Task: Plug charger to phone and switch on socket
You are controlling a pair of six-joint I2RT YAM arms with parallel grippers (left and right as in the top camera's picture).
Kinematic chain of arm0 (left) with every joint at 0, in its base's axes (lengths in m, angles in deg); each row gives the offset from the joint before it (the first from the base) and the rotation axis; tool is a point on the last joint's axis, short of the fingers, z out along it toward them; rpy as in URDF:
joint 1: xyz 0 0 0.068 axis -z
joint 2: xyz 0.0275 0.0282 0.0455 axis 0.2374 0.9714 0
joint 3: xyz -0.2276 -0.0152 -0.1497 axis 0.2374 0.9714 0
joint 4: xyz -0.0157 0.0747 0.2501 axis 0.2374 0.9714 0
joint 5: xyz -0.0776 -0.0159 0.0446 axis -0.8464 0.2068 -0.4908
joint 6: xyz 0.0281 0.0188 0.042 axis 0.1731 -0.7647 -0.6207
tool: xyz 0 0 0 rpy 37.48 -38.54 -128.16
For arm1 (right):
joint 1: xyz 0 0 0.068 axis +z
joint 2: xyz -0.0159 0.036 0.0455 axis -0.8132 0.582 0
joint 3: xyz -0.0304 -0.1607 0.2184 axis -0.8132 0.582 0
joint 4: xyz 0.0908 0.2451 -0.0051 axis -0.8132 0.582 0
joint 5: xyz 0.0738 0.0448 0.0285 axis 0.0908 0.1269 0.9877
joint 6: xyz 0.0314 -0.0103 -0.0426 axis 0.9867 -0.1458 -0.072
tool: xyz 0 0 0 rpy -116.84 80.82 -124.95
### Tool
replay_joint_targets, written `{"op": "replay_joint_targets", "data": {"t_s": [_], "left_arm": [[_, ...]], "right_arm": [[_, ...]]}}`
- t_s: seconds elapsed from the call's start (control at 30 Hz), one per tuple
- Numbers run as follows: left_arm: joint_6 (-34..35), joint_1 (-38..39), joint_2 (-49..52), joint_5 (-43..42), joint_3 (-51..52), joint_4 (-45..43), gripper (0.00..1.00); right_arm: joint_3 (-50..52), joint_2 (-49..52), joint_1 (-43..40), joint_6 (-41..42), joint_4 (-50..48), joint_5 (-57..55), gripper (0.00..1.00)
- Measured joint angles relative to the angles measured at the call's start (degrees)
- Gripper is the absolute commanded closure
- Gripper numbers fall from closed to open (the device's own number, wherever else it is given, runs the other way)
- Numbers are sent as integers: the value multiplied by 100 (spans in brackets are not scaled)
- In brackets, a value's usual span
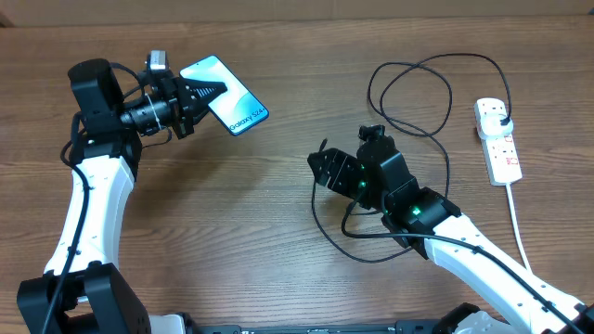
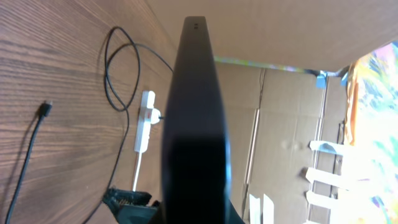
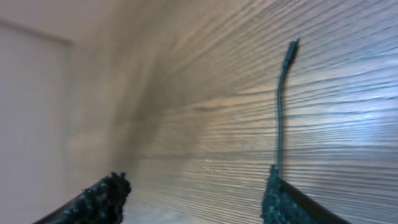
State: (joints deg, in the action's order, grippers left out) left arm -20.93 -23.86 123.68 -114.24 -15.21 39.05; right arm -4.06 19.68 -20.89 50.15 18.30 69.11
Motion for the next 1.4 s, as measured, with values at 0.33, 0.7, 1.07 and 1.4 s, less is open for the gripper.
{"op": "replay_joint_targets", "data": {"t_s": [0.33, 0.7, 1.07, 1.4], "left_arm": [[474, -236, 0, -168, 2, 2, 96], [737, -717, 0, -175, 7, -4, 96], [739, -717, 0, -173, 7, -2, 96], [737, -717, 0, -173, 7, -2, 96]], "right_arm": [[-1790, 890, 0, -1029, 1939, 11, 44], [-3248, 3272, -127, -986, 2245, -442, 57], [-3252, 3915, -166, -798, 2153, -756, 64], [-3252, 4166, -166, -686, 2083, -835, 65]]}}
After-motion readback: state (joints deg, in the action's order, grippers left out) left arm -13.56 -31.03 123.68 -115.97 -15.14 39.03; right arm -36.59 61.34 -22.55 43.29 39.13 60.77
